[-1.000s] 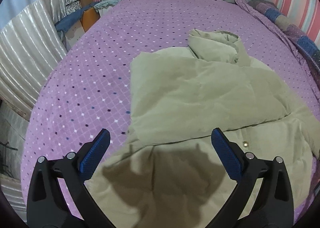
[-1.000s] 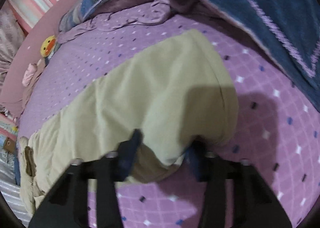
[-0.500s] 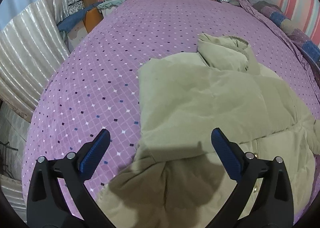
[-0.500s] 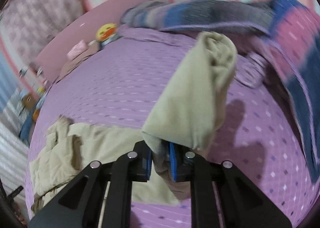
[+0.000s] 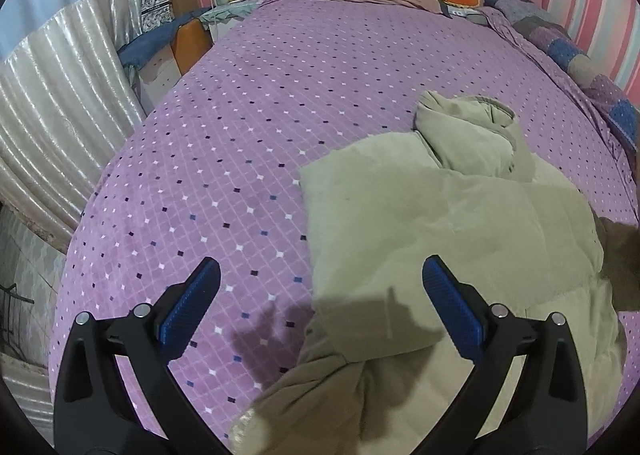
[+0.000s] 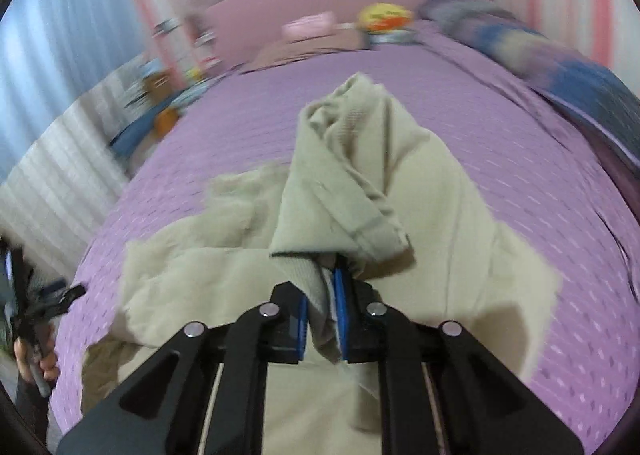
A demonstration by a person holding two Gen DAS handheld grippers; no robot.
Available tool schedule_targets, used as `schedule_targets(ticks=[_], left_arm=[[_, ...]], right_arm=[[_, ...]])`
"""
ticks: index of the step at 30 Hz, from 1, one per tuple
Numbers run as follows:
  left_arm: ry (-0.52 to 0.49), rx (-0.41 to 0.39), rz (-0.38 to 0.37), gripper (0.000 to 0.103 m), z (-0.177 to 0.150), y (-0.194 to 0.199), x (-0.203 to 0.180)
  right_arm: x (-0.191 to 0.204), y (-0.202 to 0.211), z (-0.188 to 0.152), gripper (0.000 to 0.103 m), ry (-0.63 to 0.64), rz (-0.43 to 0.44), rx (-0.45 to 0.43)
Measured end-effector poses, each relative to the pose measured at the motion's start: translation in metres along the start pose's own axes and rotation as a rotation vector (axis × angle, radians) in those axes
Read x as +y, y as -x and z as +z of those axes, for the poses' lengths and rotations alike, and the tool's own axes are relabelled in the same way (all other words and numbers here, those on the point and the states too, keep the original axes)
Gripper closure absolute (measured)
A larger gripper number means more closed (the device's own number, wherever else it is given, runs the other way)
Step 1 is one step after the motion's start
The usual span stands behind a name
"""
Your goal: Fold large clothes
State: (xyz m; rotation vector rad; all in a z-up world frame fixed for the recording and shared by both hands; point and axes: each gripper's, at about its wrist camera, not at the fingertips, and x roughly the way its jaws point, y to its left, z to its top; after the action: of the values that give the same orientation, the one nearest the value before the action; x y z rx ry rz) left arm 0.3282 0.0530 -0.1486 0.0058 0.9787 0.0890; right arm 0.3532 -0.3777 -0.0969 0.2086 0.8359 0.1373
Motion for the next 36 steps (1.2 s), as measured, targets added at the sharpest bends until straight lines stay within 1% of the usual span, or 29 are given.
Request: schedule_targets(ticks=[2, 4, 6, 8, 11, 12, 13, 14, 15, 16, 17, 18, 19, 21, 24, 27, 28, 31, 34, 36], left_arm=[[-0.001, -0.005, 0.004, 0.003, 0.0, 0.001, 0.005], [-0.001, -0.008, 0.015, 0.003, -0.001, 0.002, 0.011], [0.009, 0.0, 0.02, 0.003, -0.005, 0.001, 0.018], [0.019, 0.016, 0.018, 0.003, -0.009, -0.002, 0.024], [0.008, 0.038, 0.029, 0.003, -0.015, -0.008, 0.028], [-0.002, 0.044, 0.032, 0.003, -0.017, -0.01, 0.028], [-0.013, 0.051, 0.037, 0.003, -0.018, -0.012, 0.027], [-0.02, 0.057, 0.042, 0.003, -0.019, -0.014, 0.026], [-0.027, 0.063, 0.045, 0.003, -0.02, -0.016, 0.024], [-0.031, 0.067, 0.042, 0.003, -0.02, -0.017, 0.023], [-0.035, 0.075, 0.032, 0.003, -0.02, -0.019, 0.02], [-0.035, 0.079, 0.028, 0.003, -0.02, -0.021, 0.019], [-0.035, 0.083, 0.022, 0.003, -0.02, -0.022, 0.016], [-0.034, 0.087, 0.014, 0.003, -0.02, -0.022, 0.011], [-0.048, 0.091, -0.003, 0.003, -0.021, -0.019, -0.002], [-0.092, 0.071, -0.013, 0.003, -0.021, -0.009, -0.022], [-0.108, 0.066, -0.019, 0.003, -0.021, -0.006, -0.031], [-0.139, 0.059, -0.057, 0.003, -0.015, 0.002, -0.061], [-0.163, 0.059, -0.11, 0.003, -0.008, 0.008, -0.094], [-0.187, 0.071, -0.152, 0.003, 0.0, 0.008, -0.124]], right_arm=[[0.048, -0.011, 0.007, 0.092, 0.089, 0.068, 0.008], [0.085, -0.032, 0.009, 0.092, 0.161, 0.101, 0.048], [0.098, -0.058, 0.002, 0.092, 0.172, 0.101, 0.109], [0.107, -0.095, -0.012, 0.092, 0.175, 0.063, 0.195], [0.107, -0.135, -0.039, 0.09, 0.185, 0.006, 0.315], [0.105, -0.143, -0.047, 0.089, 0.187, -0.009, 0.337], [0.103, -0.143, -0.052, 0.088, 0.192, -0.014, 0.338], [0.105, -0.142, -0.055, 0.087, 0.195, -0.02, 0.333], [0.107, -0.139, -0.056, 0.083, 0.196, -0.024, 0.331], [0.108, -0.136, -0.056, 0.072, 0.194, -0.019, 0.336], [0.108, -0.131, -0.055, 0.063, 0.194, -0.006, 0.342], [0.11, -0.125, -0.055, 0.049, 0.197, 0.015, 0.34], [0.111, -0.118, -0.056, 0.047, 0.212, 0.018, 0.331], [0.113, -0.11, -0.059, 0.047, 0.237, -0.016, 0.327], [0.112, -0.089, -0.063, 0.047, 0.245, -0.025, 0.328], [0.101, -0.058, -0.066, 0.047, 0.286, -0.089, 0.293], [0.097, -0.05, -0.066, 0.044, 0.287, -0.102, 0.286], [0.061, -0.014, -0.057, 0.037, 0.256, -0.172, 0.234], [0.017, 0.015, -0.043, 0.028, 0.174, -0.226, 0.18], [-0.01, 0.023, -0.035, 0.027, 0.112, -0.246, 0.168]])
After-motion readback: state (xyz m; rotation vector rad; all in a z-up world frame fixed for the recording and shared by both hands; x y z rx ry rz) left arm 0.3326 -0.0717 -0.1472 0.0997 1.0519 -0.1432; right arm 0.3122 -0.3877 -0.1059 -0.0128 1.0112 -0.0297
